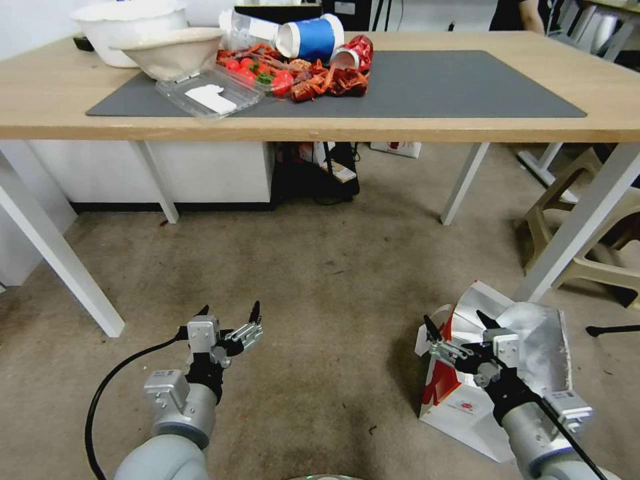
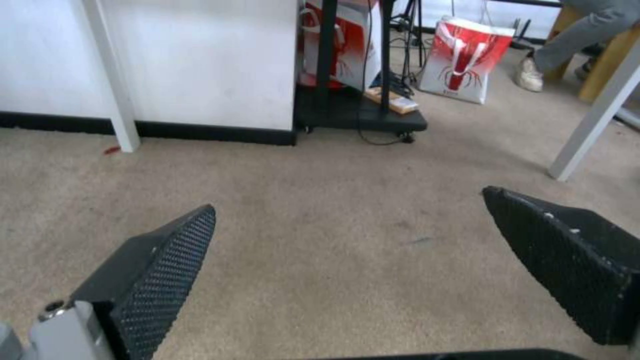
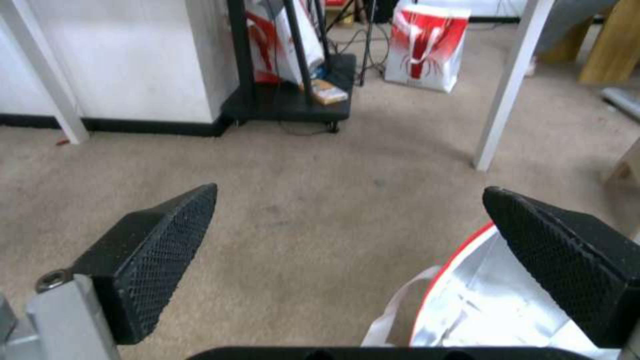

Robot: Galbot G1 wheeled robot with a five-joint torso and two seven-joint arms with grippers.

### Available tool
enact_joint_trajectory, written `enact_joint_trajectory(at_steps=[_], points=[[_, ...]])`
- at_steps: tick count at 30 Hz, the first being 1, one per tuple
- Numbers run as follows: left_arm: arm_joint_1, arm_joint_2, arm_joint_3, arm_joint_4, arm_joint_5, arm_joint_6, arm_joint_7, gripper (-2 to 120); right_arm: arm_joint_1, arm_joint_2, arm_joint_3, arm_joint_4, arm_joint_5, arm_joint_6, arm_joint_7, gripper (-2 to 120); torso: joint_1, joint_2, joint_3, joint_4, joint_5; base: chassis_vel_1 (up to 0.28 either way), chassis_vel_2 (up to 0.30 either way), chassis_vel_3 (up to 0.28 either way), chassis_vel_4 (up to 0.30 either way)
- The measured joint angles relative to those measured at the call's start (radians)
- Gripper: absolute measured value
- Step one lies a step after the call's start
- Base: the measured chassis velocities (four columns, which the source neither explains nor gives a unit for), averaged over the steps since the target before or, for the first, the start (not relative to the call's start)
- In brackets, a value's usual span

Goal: Pick up the food delivery bag from the floor and place it on the table.

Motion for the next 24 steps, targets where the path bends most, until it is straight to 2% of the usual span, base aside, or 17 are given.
enact_joint_trajectory(at_steps=[5, 8, 10, 11, 13, 14, 15, 20, 24], points=[[-0.002, 0.0, 0.0, 0.003, 0.002, -0.017, 0.005, 100, 0.0, -0.02, 0.024, 0.014, 0.025, 0.001, 0.004, 100, 0.0, 0.001, 0.0, 0.0, 0.0, 0.0, 0.0, 0.0, 0.0], [-0.002, 0.001, 0.0, 0.002, 0.005, -0.021, 0.016, 100, 0.007, -0.058, 0.075, 0.021, 0.07, 0.006, 0.005, 100, 0.0, 0.001, 0.0, 0.0, 0.0002, 0.0, 0.0, 0.0, 0.0], [-0.004, 0.002, -0.003, 0.001, 0.007, -0.022, 0.025, 100, 0.013, -0.117, 0.152, 0.013, 0.125, 0.006, 0.005, 100, 0.0, 0.001, 0.0, 0.0, 0.0002, 0.0, 0.0, 0.0, 0.0], [-0.005, 0.006, -0.007, 0.001, 0.007, -0.025, 0.031, 100, 0.018, -0.178, 0.224, -0.016, 0.16, 0.006, 0.005, 100, 0.0, 0.002, 0.0, 0.0, 0.0002, 0.0, 0.0, 0.0, 0.0], [-0.005, 0.009, -0.008, 0.001, 0.007, -0.026, 0.033, 100, 0.022, -0.206, 0.254, -0.039, 0.165, 0.008, 0.005, 100, 0.0, 0.002, 0.0, 0.0, -0.0001, 0.0, 0.0, 0.0, 0.0], [-0.006, 0.011, -0.008, 0.004, 0.01, -0.027, 0.039, 100, 0.032, -0.257, 0.308, -0.091, 0.189, 0.01, 0.007, 100, 0.0, 0.002, 0.0, -0.0001, 0.0007, 0.0, 0.0, 0.0, 0.0], [-0.006, 0.011, -0.004, 0.006, 0.019, -0.027, 0.044, 100, 0.043, -0.299, 0.346, -0.134, 0.225, -0.003, 0.014, 100, 0.0, 0.002, 0.0, 0.0, -0.0001, 0.0, 0.0, 0.0, 0.0], [-0.004, 0.005, 0.003, 0.009, 0.032, -0.03, 0.047, 100, 0.075, -0.371, 0.375, -0.233, 0.253, -0.05, 0.039, 100, 0.0, 0.002, 0.0, 0.0, 0.0002, 0.0, 0.0, 0.0, 0.0], [-0.001, 0.006, 0.004, 0.016, 0.038, -0.033, 0.046, 100, 0.107, -0.409, 0.362, -0.317, 0.169, -0.084, 0.071, 100, 0.0, 0.002, 0.0, 0.0, 0.0003, 0.0, 0.0, 0.0, 0.0]])
